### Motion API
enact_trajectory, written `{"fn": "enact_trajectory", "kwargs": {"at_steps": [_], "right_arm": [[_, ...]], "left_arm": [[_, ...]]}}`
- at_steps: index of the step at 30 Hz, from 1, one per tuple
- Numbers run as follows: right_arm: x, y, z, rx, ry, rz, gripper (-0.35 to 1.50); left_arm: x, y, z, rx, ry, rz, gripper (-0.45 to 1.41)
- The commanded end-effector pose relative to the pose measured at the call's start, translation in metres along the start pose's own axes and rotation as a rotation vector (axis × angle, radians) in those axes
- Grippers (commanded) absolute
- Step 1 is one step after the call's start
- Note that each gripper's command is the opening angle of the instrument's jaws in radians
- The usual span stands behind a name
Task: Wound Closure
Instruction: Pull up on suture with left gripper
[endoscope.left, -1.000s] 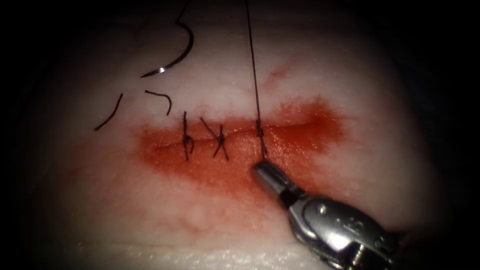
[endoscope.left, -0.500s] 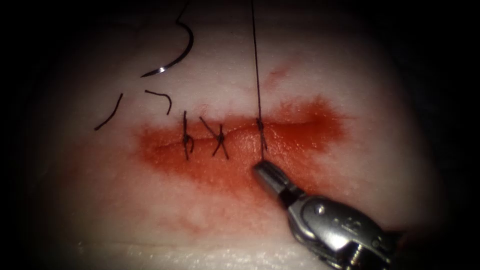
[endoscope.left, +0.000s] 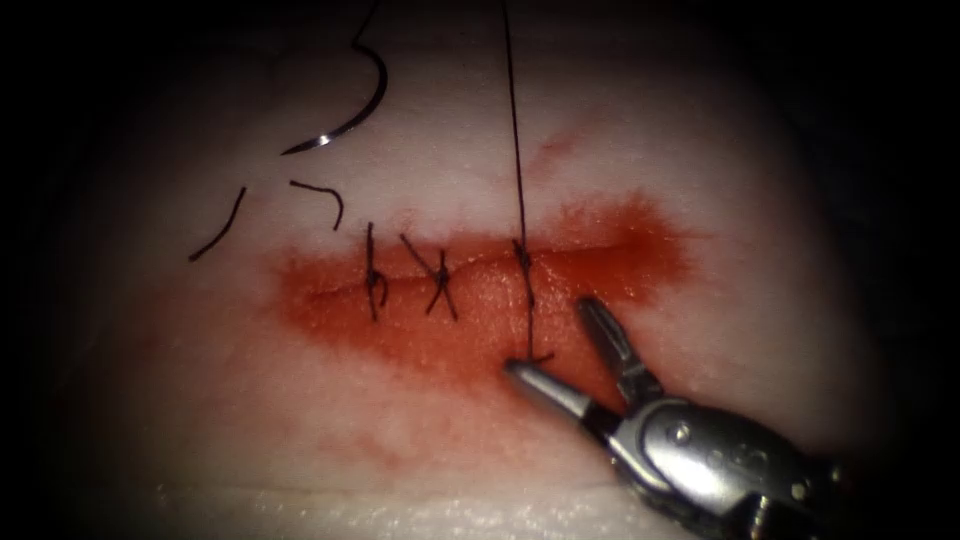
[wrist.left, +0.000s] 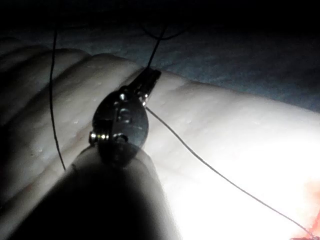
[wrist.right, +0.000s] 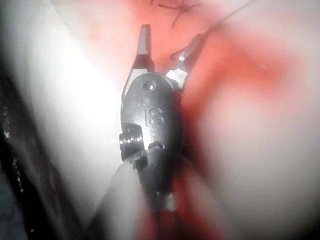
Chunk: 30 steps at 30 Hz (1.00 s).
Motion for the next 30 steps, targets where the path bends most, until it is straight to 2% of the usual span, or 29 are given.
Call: {"fn": "enact_trajectory", "kwargs": {"at_steps": [1,4,6,7,9,10,15,18,30], "right_arm": [[0.0003,0.0000,-0.0004,0.009,-0.010,0.008,1.19],[0.0012,0.0004,-0.0008,0.015,-0.019,0.014,1.30],[0.0016,0.0006,-0.0009,0.017,-0.022,0.017,1.28],[0.0017,0.0007,-0.0009,0.018,-0.030,0.018,1.23],[0.0021,0.0011,-0.0005,0.030,-0.070,0.020,0.96],[0.0022,0.0012,-0.0002,0.031,-0.089,0.020,0.93],[0.0019,0.0021,0.0018,0.030,-0.174,0.018,1.08],[0.0015,0.0026,0.0030,0.026,-0.186,0.014,1.23],[0.0010,0.0034,0.0063,0.006,-0.189,0.012,1.19]], "left_arm": [[0.0008,0.0011,-0.0007,-0.008,-0.009,-0.014,-0.45],[0.0027,0.0035,-0.0028,-0.016,-0.023,-0.030,-0.45],[0.0036,0.0049,-0.0037,-0.022,-0.036,-0.031,-0.45],[0.0040,0.0055,-0.0040,-0.026,-0.040,-0.038,-0.45],[0.0050,0.0068,-0.0047,-0.030,-0.043,-0.045,-0.45],[0.0054,0.0074,-0.0050,-0.031,-0.044,-0.047,-0.45],[0.0083,0.0105,-0.0063,-0.031,-0.054,-0.058,-0.45],[0.0101,0.0124,-0.0069,-0.044,-0.059,-0.054,-0.45],[0.0148,0.0182,-0.0074,-0.081,-0.066,-0.029,-0.45]]}}
